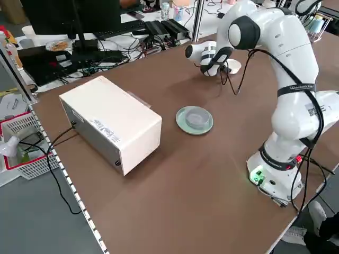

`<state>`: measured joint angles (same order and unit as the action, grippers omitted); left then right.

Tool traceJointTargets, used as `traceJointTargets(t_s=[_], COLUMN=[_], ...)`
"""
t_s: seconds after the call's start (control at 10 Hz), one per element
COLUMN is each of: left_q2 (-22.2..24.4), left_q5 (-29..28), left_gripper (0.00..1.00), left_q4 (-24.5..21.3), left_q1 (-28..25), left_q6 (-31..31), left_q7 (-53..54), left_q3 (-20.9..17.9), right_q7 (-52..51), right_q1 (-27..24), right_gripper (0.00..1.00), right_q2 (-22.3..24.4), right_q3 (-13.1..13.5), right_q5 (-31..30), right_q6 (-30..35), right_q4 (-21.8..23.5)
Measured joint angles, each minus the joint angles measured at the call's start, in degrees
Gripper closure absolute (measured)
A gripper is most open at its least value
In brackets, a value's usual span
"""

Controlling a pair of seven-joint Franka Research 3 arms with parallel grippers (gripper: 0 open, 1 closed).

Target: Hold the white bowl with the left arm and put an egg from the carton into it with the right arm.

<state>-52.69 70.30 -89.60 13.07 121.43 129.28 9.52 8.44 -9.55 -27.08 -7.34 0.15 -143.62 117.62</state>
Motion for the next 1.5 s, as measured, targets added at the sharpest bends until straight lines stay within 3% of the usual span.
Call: traceJointTargets(t_s=[0.3, 0.7, 0.9, 1.0, 1.5], left_q2=[-0.02, -0.01, 0.01, 0.00, 0.00], left_q5=[1.78, 1.78, 1.78, 1.78, 2.17], left_gripper=[0.00, 0.00, 0.00, 0.00, 0.00], left_q4=[-1.08, -1.00, -0.98, -0.98, -0.99], left_q1=[1.17, 0.83, 0.63, 0.62, 1.12], left_q6=[0.25, 0.29, 0.29, 0.29, 0.29], left_q7=[1.25, 1.40, 1.41, 1.41, 1.42], left_q3=[-0.01, -0.23, -0.24, -0.24, -0.16], right_q7=[0.01, 0.01, 0.01, 0.02, 0.11], right_q1=[0.00, -0.03, -0.03, -0.05, -0.04], right_gripper=[0.27, 0.31, 0.40, 0.49, 0.52], right_q2=[0.00, 0.00, 0.00, 0.31, 0.68], right_q3=[0.03, 0.21, 0.21, 0.26, 0.21], right_q5=[0.00, 0.00, 0.00, -0.01, 0.05], right_q6=[-1.59, -2.74, -3.15, -3.21, -3.49], right_q4=[0.35, 0.70, 0.79, 0.81, 0.99])
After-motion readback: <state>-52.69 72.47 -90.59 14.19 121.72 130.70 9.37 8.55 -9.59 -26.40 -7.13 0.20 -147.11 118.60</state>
